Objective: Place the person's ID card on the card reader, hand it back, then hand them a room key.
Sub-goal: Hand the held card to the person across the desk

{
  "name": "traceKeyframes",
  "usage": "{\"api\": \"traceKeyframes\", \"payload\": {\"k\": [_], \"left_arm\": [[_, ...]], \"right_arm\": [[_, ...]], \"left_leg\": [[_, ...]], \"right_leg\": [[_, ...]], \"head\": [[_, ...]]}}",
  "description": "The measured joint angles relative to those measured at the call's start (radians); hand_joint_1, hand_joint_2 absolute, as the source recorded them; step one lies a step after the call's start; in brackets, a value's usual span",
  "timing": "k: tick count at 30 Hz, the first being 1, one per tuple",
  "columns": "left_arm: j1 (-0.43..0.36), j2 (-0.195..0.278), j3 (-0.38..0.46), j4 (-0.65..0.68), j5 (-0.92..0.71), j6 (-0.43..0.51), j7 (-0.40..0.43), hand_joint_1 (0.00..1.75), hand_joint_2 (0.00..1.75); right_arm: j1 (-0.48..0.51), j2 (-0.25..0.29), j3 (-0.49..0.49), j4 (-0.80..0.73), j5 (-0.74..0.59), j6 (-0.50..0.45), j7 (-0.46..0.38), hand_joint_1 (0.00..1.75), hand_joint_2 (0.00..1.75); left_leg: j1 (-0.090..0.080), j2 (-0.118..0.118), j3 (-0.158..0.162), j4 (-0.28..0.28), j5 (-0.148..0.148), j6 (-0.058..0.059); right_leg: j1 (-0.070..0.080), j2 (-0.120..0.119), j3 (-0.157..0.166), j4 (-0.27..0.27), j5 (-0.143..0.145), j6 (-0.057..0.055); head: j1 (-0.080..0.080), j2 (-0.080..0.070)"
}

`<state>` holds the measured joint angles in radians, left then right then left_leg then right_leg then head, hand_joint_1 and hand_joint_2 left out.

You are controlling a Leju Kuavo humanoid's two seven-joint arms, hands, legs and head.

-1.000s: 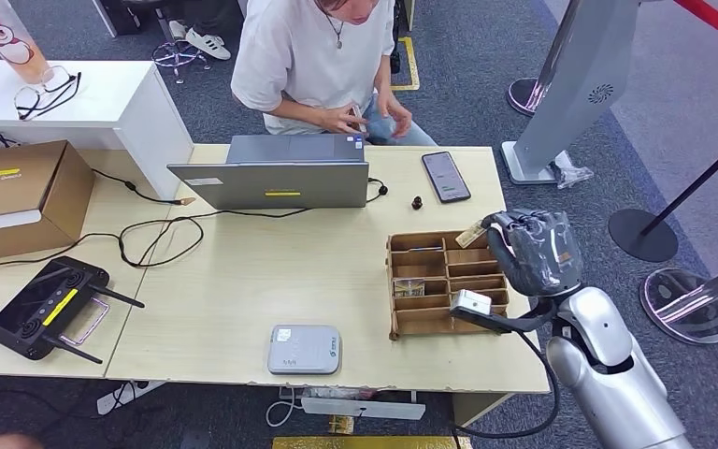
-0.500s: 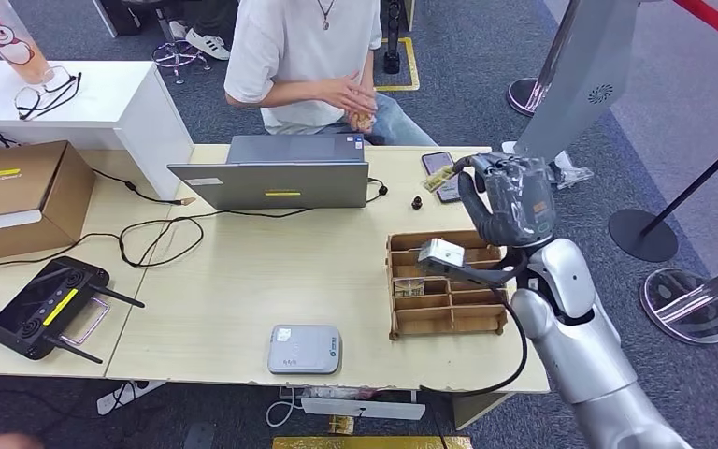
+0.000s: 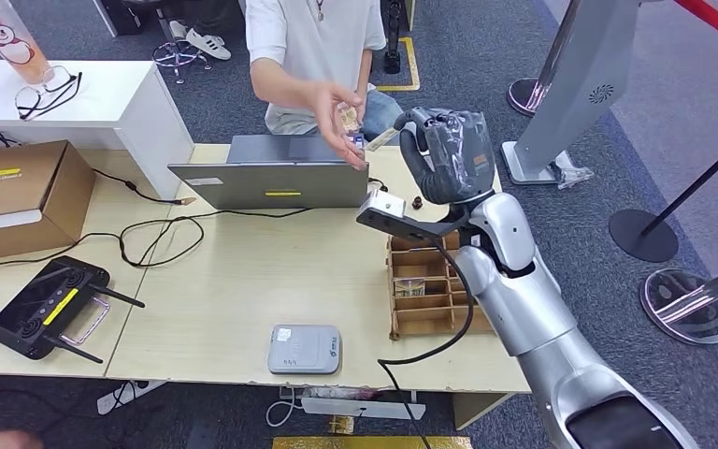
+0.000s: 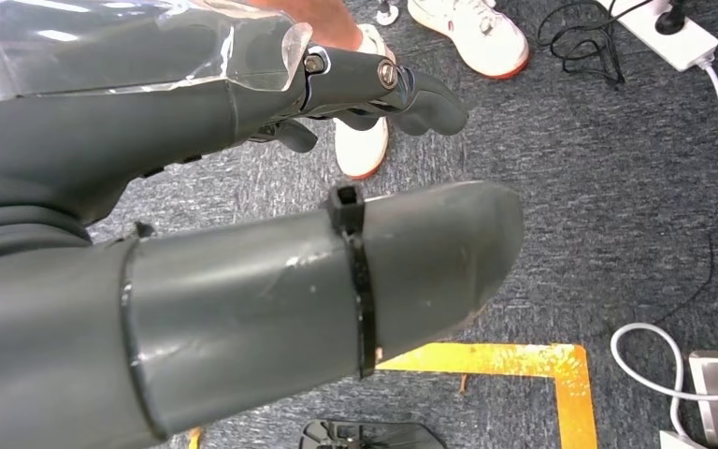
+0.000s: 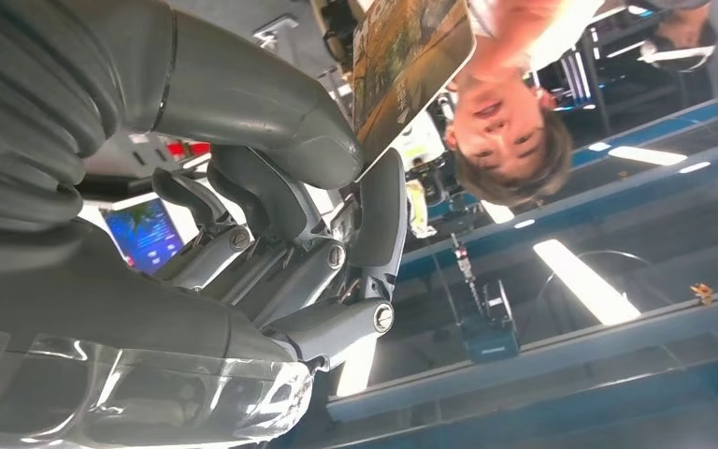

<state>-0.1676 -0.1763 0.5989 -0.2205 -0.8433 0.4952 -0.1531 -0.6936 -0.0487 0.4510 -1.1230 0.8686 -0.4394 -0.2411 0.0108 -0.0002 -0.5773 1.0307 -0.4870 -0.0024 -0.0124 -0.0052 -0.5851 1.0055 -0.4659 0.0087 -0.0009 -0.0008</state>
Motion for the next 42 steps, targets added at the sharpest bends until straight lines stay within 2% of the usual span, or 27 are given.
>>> {"api": "traceKeyframes", "payload": {"k": [6, 12, 13, 16, 17, 18, 40, 42], "left_arm": [[-0.003, 0.0, 0.0, 0.0, -0.001, 0.0, 0.008, 0.0, 0.0], [-0.003, 0.0, 0.0, 0.0, -0.001, 0.001, 0.014, 0.0, 0.0], [-0.003, 0.0, 0.0, 0.0, -0.001, 0.001, 0.014, 0.0, 0.0], [-0.003, 0.0, 0.0, 0.0, -0.002, 0.002, 0.014, 0.0, 0.0], [-0.003, 0.0, 0.0, 0.0, -0.002, 0.002, 0.014, 0.0, 0.0], [-0.003, 0.0, 0.0, 0.0, -0.003, 0.003, 0.014, 0.0, 0.0], [0.003, 0.001, 0.0, 0.0, 0.0, 0.01, 0.015, 0.0, 0.0], [0.006, 0.001, 0.0, 0.0, 0.001, 0.011, 0.015, 0.0, 0.0]], "right_arm": [[-0.058, 0.054, 0.012, 0.078, -0.012, -0.004, 0.017, 1.75, 1.75], [-0.084, 0.087, 0.018, 0.118, -0.01, -0.005, 0.024, 1.75, 1.75], [-0.086, 0.091, 0.019, 0.124, -0.01, -0.005, 0.024, 1.64, 1.75], [-0.091, 0.101, 0.02, 0.14, -0.008, -0.006, 0.024, 0.38, 1.75], [-0.092, 0.103, 0.021, 0.146, -0.005, -0.006, 0.024, 0.04, 1.75], [-0.093, 0.106, 0.021, 0.15, -0.003, -0.007, 0.025, 0.0, 1.75], [-0.083, 0.129, 0.023, 0.16, 0.002, -0.025, 0.016, 0.0, 1.75], [-0.074, 0.13, 0.023, 0.145, 0.002, -0.023, 0.016, 0.0, 0.87]], "left_leg": [[0.0, 0.0, 0.0, 0.0, 0.0, 0.0], [0.0, 0.0, 0.0, 0.0, 0.0, 0.0], [0.0, 0.0, 0.0, 0.0, 0.0, 0.0], [0.0, 0.0, 0.0, 0.0, 0.0, 0.0], [0.0, 0.0, 0.0, 0.0, 0.0, 0.0], [0.0, 0.0, 0.0, 0.0, 0.0, 0.0], [0.0, 0.0, 0.0, 0.0, 0.0, 0.0], [0.0, 0.0, 0.0, 0.0, 0.0, 0.0]], "right_leg": [[0.0, 0.0, 0.0, 0.0, 0.0, 0.0], [0.0, 0.0, 0.0, 0.0, 0.0, 0.0], [0.0, 0.0, 0.0, 0.0, 0.0, 0.0], [0.0, 0.0, 0.0, 0.0, 0.0, 0.0], [0.0, 0.0, 0.0, 0.0, 0.0, 0.0], [0.0, 0.0, 0.0, 0.0, 0.0, 0.0], [0.0, 0.0, 0.0, 0.0, 0.0, 0.0], [0.0, 0.0, 0.0, 0.0, 0.0, 0.0]], "head": [[0.0, 0.0], [0.0, 0.0], [0.0, 0.0], [0.0, 0.0], [0.0, 0.0], [0.0, 0.0], [0.0, 0.0], [0.0, 0.0]]}}
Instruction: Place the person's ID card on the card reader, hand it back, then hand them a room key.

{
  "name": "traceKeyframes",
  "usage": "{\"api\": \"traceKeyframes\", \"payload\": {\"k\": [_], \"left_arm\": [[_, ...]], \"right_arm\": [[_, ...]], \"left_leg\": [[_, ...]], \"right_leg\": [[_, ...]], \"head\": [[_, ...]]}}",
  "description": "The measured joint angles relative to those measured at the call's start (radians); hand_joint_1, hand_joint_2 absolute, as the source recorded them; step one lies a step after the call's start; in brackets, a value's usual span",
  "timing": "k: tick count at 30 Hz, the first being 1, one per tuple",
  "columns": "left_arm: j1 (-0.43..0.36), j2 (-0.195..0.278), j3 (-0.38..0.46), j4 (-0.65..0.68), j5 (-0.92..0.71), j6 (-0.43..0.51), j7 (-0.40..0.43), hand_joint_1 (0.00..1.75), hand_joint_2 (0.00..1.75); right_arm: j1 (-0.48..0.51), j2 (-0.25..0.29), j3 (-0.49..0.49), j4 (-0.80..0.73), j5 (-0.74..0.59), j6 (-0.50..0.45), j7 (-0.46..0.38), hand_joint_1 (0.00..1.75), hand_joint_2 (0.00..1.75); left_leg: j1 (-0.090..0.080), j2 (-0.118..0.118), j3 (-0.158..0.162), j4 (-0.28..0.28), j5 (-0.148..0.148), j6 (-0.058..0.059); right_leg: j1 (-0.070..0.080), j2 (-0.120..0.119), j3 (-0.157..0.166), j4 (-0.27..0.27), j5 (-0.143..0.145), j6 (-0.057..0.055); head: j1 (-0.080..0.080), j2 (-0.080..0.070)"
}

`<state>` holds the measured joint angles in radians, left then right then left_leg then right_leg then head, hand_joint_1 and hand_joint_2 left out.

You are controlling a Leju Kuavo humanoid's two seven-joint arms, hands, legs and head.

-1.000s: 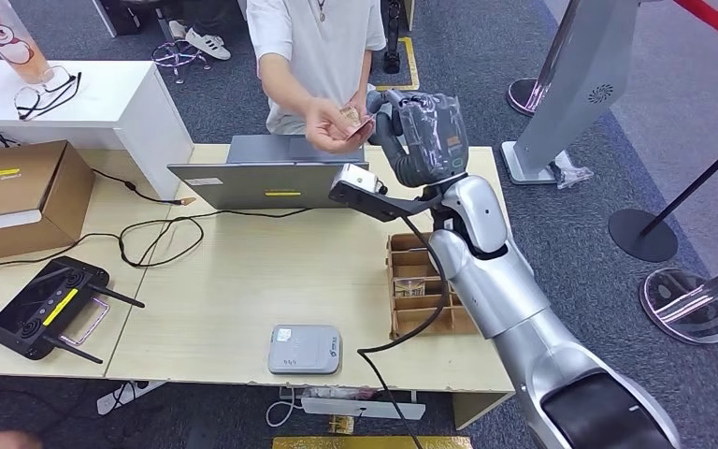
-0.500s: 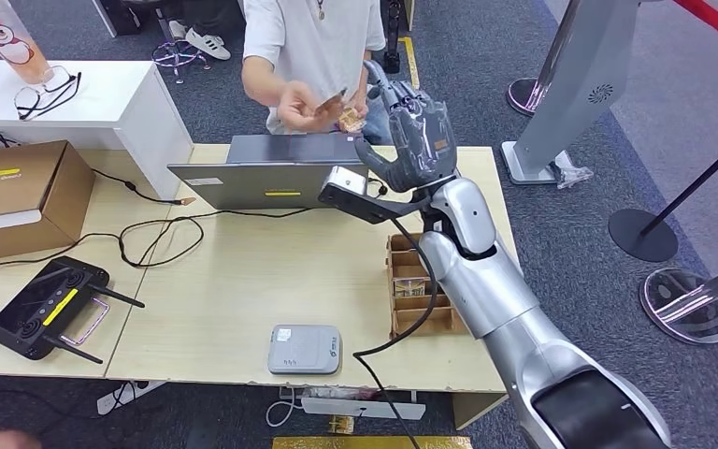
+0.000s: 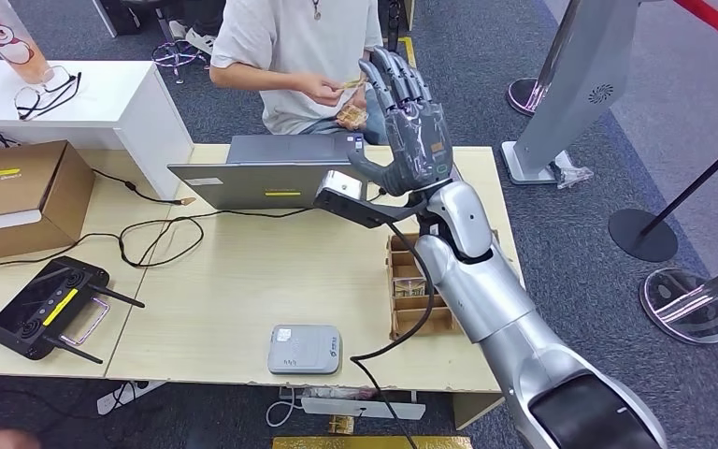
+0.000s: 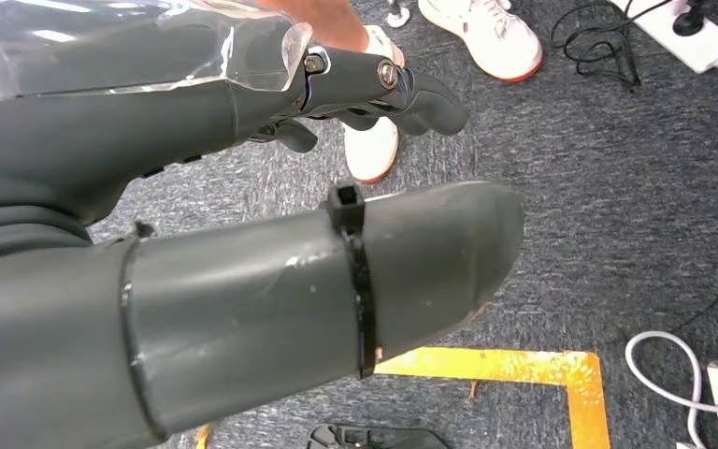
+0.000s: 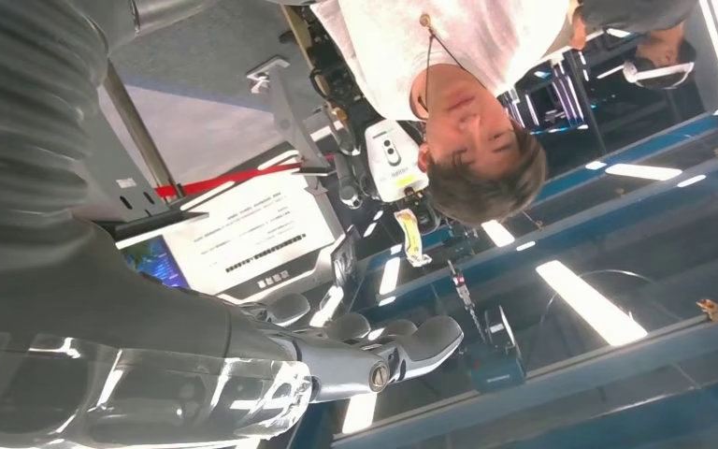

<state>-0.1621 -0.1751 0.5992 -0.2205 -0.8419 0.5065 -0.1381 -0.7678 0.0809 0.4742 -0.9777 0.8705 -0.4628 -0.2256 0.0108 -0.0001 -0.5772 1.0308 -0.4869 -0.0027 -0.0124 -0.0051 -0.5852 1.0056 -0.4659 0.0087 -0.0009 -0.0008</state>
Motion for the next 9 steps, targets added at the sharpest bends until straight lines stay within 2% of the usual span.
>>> {"api": "traceKeyframes", "payload": {"k": [2, 9], "left_arm": [[0.002, 0.001, 0.0, 0.0, 0.002, 0.001, 0.0, 0.0, 0.0], [0.005, 0.004, 0.0, 0.0, 0.005, 0.004, -0.001, 0.0, 0.0]], "right_arm": [[0.011, 0.0, 0.0, -0.018, 0.0, 0.006, -0.002, 0.0, 0.0], [0.064, -0.004, 0.001, -0.088, -0.026, 0.048, -0.025, 0.0, 0.0]], "left_leg": [[0.0, 0.0, 0.0, 0.0, 0.0, 0.0], [0.0, 0.0, 0.0, 0.0, 0.0, 0.0]], "right_leg": [[0.0, 0.0, 0.0, 0.0, 0.0, 0.0], [0.0, 0.0, 0.0, 0.0, 0.0, 0.0]], "head": [[0.0, 0.0], [0.0, 0.0]]}}
